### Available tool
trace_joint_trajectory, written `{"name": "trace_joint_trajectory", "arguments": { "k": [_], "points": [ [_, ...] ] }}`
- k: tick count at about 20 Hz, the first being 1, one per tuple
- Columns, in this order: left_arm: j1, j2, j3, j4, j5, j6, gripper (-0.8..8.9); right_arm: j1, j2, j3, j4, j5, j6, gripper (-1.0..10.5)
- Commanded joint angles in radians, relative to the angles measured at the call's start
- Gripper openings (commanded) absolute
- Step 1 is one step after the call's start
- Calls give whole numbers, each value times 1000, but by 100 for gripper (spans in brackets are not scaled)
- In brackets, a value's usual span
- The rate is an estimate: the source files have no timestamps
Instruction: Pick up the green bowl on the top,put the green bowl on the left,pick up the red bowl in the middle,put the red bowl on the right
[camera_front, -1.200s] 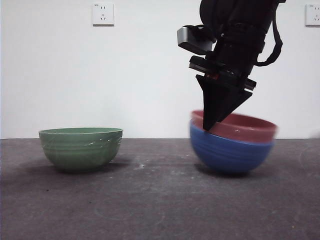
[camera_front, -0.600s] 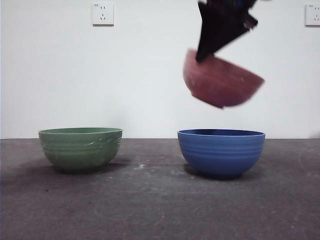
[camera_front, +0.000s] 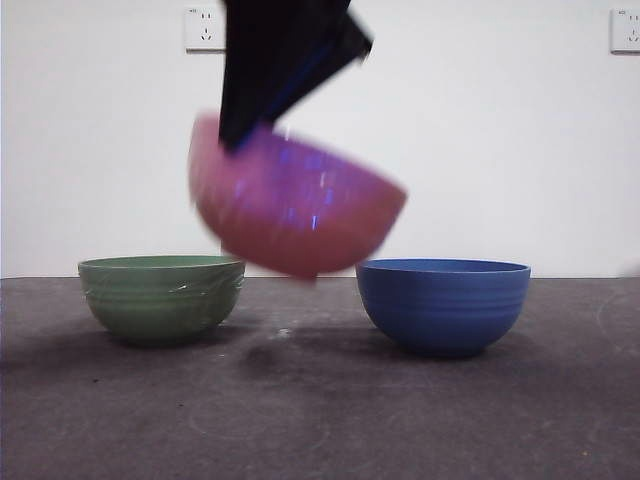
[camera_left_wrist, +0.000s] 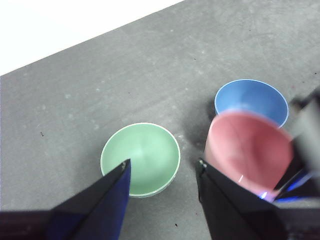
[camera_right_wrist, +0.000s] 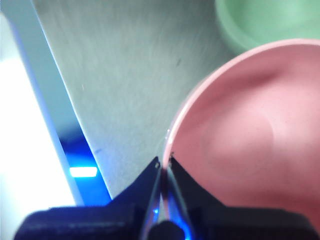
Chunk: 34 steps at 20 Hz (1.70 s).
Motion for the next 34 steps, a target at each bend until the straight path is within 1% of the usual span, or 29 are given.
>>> {"name": "trace_joint_trajectory", "arguments": {
  "k": [1, 4, 7, 8, 9, 10, 11, 15, 18, 19, 20, 21, 24, 25, 26, 28, 31, 32, 34],
  "points": [
    [3, -2, -5, 8, 1, -6, 220, 8, 82, 1, 5, 44, 24, -12],
    [3, -2, -5, 5, 1, -6, 220, 7, 178, 1, 10, 48, 23, -12],
    [3, -2, -5, 5, 1, -6, 220, 6, 237, 1, 15, 39, 15, 7],
    [3, -2, -5, 5, 0, -6, 220, 7, 242, 1, 16, 41, 16, 37],
    [3, -2, -5, 5, 0, -6, 220, 8, 242, 1, 27, 41, 19, 134],
    [3, -2, -5, 5, 0, -6, 220, 13, 241, 1, 40, 41, 30, 199],
    [3, -2, -5, 5, 1, -6, 220, 12, 221, 1, 50, 41, 39, 225],
    [3, -1, -5, 17, 0, -6, 220, -32, 53, 1, 137, 45, 37, 219],
    [3, 0, -5, 53, -1, 3, 214, -123, -119, 1, 212, 48, 34, 208],
    [3, 0, -5, 73, -4, 11, 162, -162, -174, 1, 226, 48, 33, 134],
    [3, 0, -5, 91, -11, 32, 10, -208, -230, 1, 234, 48, 34, 30],
    [3, 0, -5, 103, -37, 42, -6, -255, -281, 0, 238, 48, 33, -17],
    [4, -13, -45, 108, -157, 39, -8, -401, -429, -34, 240, 48, 34, -13],
    [8, -40, -88, 130, -183, 34, -8, -441, -475, -68, 251, 48, 34, -13],
    [18, -87, -162, 170, -185, 21, -8, -484, -533, -121, 267, 48, 35, -13],
    [43, -200, -325, 247, -182, -11, -8, -554, -645, -256, 335, 49, 61, -13],
    [63, -320, -492, 292, -163, -64, -9, -610, -765, -418, 423, 53, 105, -13],
    [68, -352, -537, 299, -141, -74, -9, -624, -802, -468, 447, 54, 118, -13],
    [80, -418, -636, 314, -60, -106, -9, -646, -884, -575, 498, 54, 145, -13]
  ]
}}
